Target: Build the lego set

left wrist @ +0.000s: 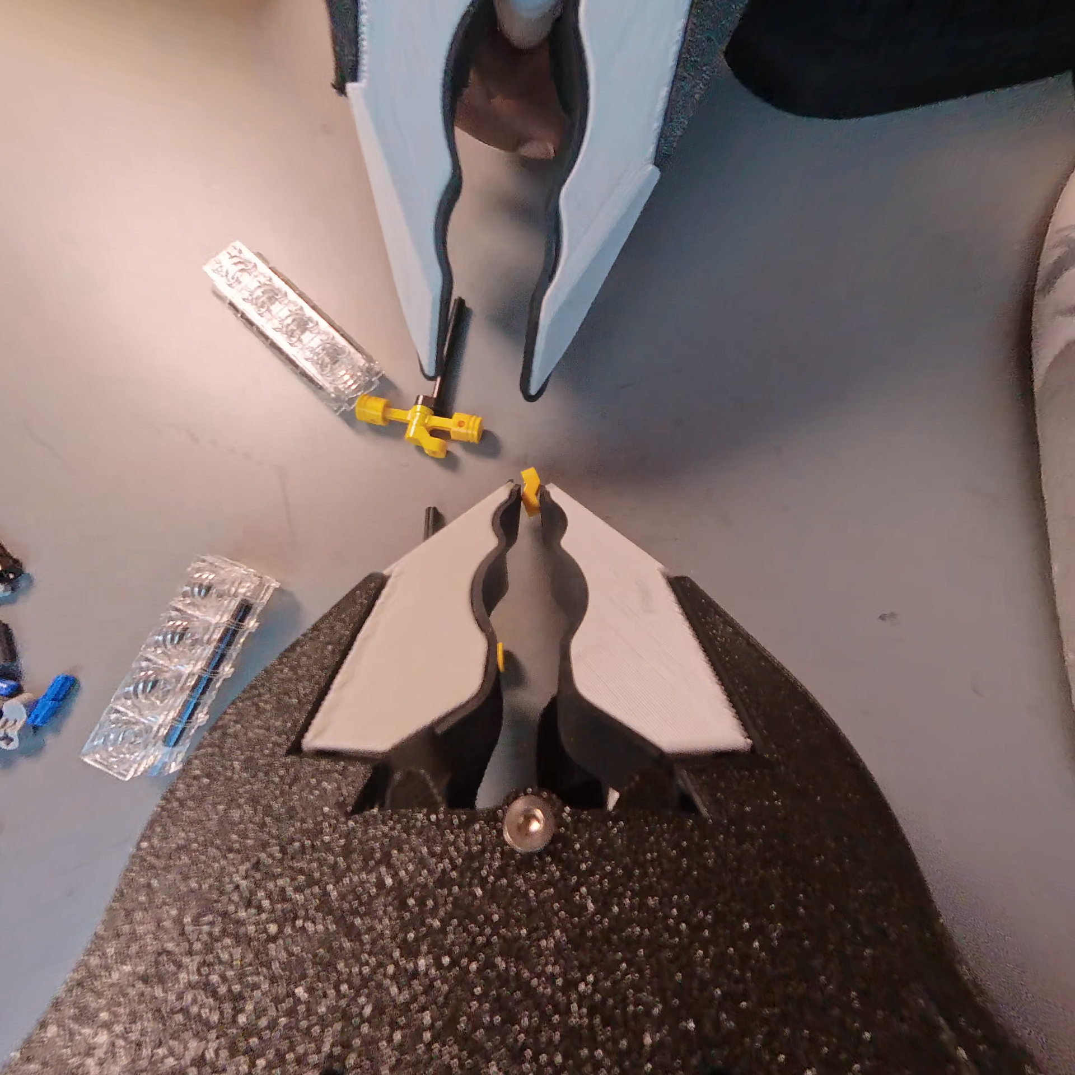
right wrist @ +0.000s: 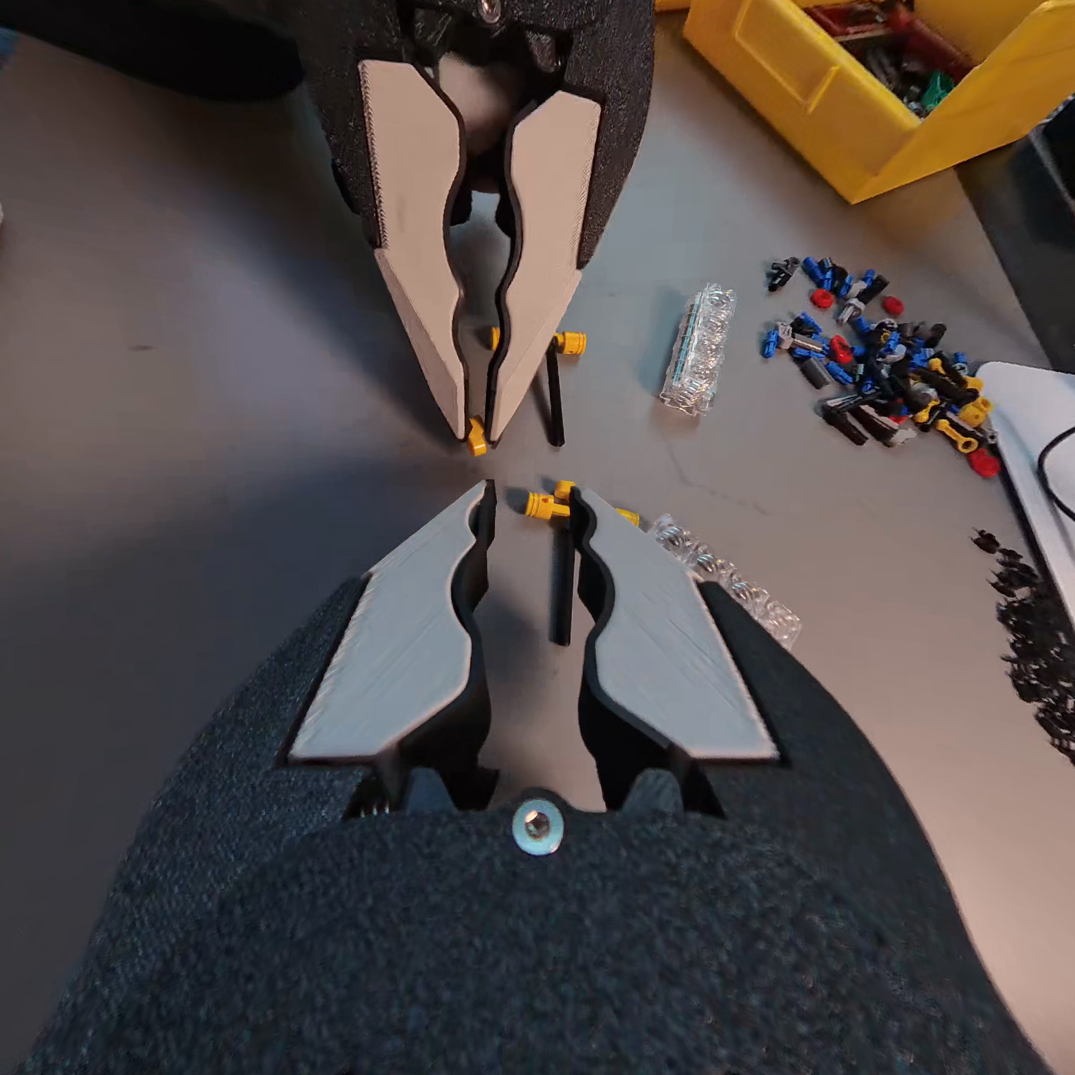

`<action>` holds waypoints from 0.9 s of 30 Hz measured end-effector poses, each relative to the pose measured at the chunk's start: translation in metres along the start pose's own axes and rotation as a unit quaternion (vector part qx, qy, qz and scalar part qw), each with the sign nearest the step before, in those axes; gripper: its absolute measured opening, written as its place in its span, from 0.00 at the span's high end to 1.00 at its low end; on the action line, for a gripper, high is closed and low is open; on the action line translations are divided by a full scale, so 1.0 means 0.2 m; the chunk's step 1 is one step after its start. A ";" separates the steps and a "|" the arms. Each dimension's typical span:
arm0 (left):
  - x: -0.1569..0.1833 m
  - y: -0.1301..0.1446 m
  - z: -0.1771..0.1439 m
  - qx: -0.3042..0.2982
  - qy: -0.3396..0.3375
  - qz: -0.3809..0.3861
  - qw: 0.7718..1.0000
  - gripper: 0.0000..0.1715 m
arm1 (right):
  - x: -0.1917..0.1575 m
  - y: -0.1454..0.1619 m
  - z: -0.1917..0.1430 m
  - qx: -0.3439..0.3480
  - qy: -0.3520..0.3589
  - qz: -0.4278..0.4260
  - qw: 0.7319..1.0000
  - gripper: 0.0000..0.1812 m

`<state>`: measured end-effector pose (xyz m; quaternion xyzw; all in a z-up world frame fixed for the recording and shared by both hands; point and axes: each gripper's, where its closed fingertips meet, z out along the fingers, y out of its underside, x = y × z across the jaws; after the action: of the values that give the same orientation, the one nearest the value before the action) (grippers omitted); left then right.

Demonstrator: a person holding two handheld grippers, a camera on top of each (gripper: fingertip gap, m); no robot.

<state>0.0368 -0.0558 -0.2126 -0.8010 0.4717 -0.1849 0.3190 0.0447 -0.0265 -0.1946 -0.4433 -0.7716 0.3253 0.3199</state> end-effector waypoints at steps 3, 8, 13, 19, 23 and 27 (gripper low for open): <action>0.02 0.02 0.02 -0.009 0.003 0.004 1.000 0.96 | 0.01 0.05 0.01 -0.027 0.004 -0.001 1.000 0.86; 0.01 0.01 0.01 -0.002 -0.003 -0.001 1.000 0.94 | 0.02 0.07 0.00 -0.031 0.006 0.004 0.999 0.86; -0.03 -0.04 -0.06 0.044 -0.004 -0.011 0.999 0.90 | 0.06 0.11 -0.03 -0.039 0.018 0.016 0.999 0.86; -0.15 0.02 -0.13 0.057 -0.038 -0.023 0.997 0.85 | 0.09 0.18 -0.04 -0.067 0.026 0.034 0.997 0.87; -0.16 0.08 -0.07 0.034 -0.031 -0.028 0.999 0.85 | 0.06 0.18 -0.02 -0.074 0.017 0.034 0.997 0.93; -0.14 0.11 -0.05 0.022 -0.019 -0.026 0.999 0.89 | 0.04 0.18 -0.02 -0.075 0.012 0.027 0.997 0.98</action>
<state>0.0031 -0.0423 -0.2198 -0.8090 0.4405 -0.1879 0.3408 0.0605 -0.0040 -0.2187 -0.4903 -0.7779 0.2699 0.2858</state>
